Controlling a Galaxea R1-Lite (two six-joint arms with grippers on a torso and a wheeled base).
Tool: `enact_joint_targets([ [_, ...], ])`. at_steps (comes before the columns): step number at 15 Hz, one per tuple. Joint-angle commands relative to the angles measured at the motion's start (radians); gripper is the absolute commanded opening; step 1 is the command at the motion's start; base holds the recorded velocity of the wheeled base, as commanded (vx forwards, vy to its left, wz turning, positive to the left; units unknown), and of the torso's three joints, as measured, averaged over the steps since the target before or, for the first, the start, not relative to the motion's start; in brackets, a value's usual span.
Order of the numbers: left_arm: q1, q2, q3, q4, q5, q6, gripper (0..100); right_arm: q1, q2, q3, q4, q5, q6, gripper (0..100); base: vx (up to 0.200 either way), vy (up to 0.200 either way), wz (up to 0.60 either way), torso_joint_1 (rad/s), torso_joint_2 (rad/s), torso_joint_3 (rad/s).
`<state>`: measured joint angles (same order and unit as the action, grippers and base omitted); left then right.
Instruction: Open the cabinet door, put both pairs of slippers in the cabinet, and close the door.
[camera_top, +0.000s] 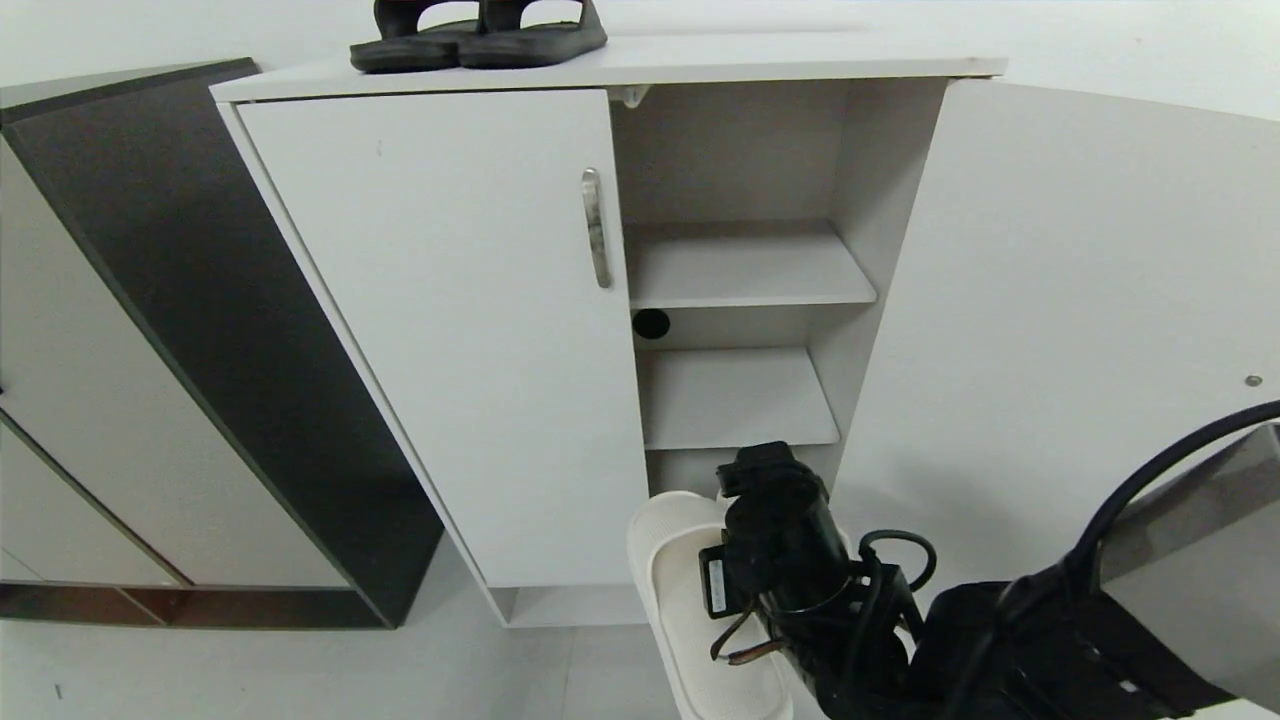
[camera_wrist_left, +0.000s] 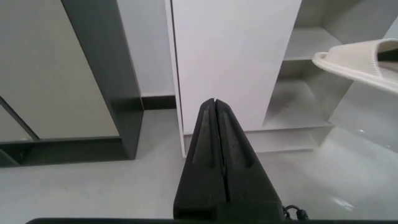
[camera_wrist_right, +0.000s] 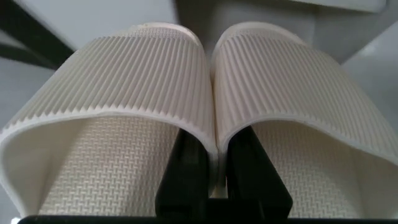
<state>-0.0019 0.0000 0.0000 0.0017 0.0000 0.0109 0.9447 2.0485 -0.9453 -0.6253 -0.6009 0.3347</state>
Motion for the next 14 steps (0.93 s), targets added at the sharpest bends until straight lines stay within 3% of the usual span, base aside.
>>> enact_joint_targets([
  [1, 0.0, 0.002, 0.0, 0.0, 0.0, 0.001, 0, -0.004, 0.071, -0.044, 0.013, -0.033, 0.0, 0, 0.0, 0.0, 0.0, 0.002, 0.0, -0.193],
  [5, 0.0, 0.002, 0.0, 0.0, 0.0, 0.004, 0, -0.061, 0.125, -0.104, -0.027, -0.089, -0.032, 0, 0.0, 0.0, 0.0, 0.004, 0.0, -0.199],
  [7, 0.0, 0.002, 0.0, 0.0, 0.0, 0.006, 0, -0.063, 0.137, -0.07, -0.191, -0.117, -0.134, 0, 0.0, 0.0, 0.0, 0.0, 0.0, -0.193],
  [10, 0.0, 0.002, 0.0, 0.0, 0.0, 0.004, 0, -0.064, 0.186, 0.022, -0.596, -0.131, -0.353, 0, 0.0, 0.0, 0.0, 0.006, 0.0, -0.18],
  [11, 0.0, 0.002, 0.0, 0.0, 0.0, 0.004, 0, -0.064, 0.186, 0.022, -0.596, -0.131, -0.353, 0, 0.0, 0.0, 0.0, 0.002, 0.0, -0.085],
  [12, 0.0, 0.002, 0.0, 0.0, 0.0, 0.004, 0, -0.084, 0.217, 0.025, -0.694, -0.151, -0.405, 0, 0.0, 0.0, 0.0, 0.0, 0.0, 0.0],
  [14, 0.0, 0.002, 0.0, 0.0, 0.0, 0.004, 0, -0.101, 0.22, 0.03, -0.705, -0.155, -0.402, 0, 0.0, 0.0, 0.0, 0.0, 0.0, 0.0],
])
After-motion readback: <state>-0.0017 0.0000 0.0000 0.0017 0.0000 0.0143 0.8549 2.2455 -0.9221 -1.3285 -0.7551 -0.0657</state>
